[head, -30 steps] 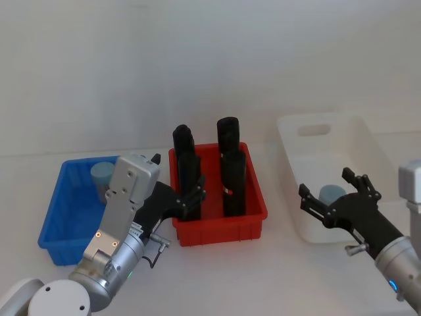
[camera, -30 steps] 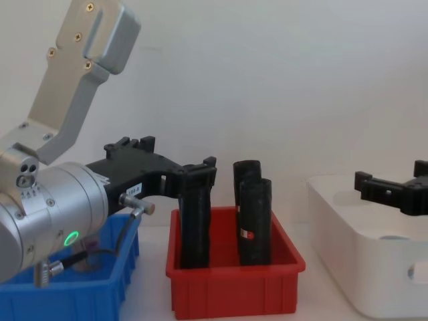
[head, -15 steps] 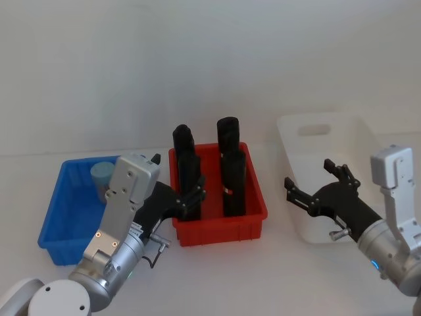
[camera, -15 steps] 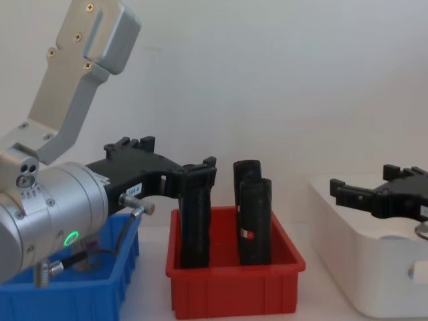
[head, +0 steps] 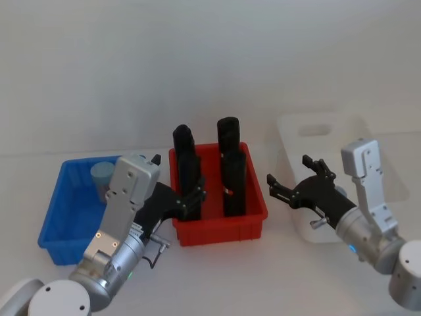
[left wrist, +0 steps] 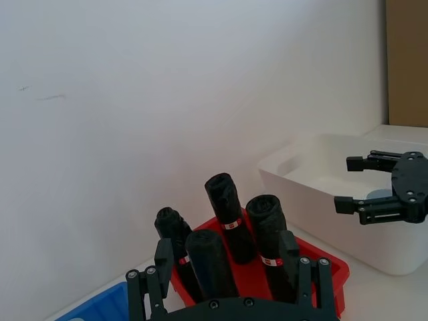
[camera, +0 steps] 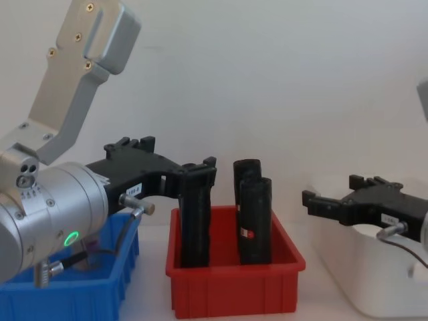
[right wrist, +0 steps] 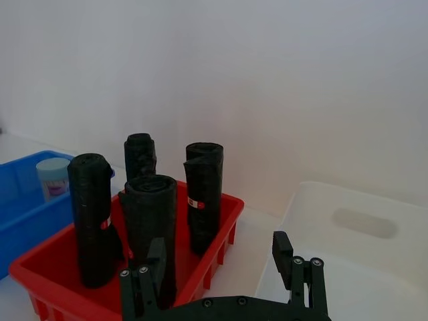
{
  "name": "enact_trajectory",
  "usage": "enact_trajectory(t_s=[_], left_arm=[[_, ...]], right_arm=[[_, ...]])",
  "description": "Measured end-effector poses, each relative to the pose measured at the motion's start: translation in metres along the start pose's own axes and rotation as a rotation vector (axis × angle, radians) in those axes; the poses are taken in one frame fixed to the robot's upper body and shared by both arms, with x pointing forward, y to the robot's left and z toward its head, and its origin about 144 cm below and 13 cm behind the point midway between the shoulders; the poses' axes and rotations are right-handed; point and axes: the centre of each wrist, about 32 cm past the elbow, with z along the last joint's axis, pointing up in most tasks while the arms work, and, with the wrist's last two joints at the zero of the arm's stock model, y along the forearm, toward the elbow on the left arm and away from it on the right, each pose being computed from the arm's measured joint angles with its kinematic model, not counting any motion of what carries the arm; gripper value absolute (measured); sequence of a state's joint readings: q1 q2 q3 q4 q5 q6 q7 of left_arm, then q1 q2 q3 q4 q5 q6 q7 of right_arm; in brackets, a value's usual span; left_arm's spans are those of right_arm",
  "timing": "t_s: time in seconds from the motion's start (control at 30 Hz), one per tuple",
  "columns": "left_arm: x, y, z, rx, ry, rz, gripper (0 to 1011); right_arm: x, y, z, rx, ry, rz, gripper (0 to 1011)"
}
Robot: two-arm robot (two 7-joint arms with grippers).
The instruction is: Pick the cotton swabs from the blue box and place them into the white box.
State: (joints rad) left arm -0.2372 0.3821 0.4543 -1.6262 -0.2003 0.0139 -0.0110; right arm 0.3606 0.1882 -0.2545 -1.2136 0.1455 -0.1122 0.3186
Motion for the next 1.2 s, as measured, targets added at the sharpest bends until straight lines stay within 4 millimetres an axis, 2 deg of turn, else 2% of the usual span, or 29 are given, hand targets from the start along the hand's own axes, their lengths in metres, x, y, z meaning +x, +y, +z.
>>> enact_trajectory(t_s=[0.87, 1.2], left_arm=[[0.000, 0.000, 0.000, 0.000, 0.000, 0.000, 1004], [0.000, 0.000, 0.000, 0.000, 0.000, 0.000, 1004]], right_arm=[[0.008, 0.073, -0.026, -0.011, 0.005, 0.219, 1001], [0.009, 0.091, -0.028, -0.018, 0.012, 0.256, 1001]])
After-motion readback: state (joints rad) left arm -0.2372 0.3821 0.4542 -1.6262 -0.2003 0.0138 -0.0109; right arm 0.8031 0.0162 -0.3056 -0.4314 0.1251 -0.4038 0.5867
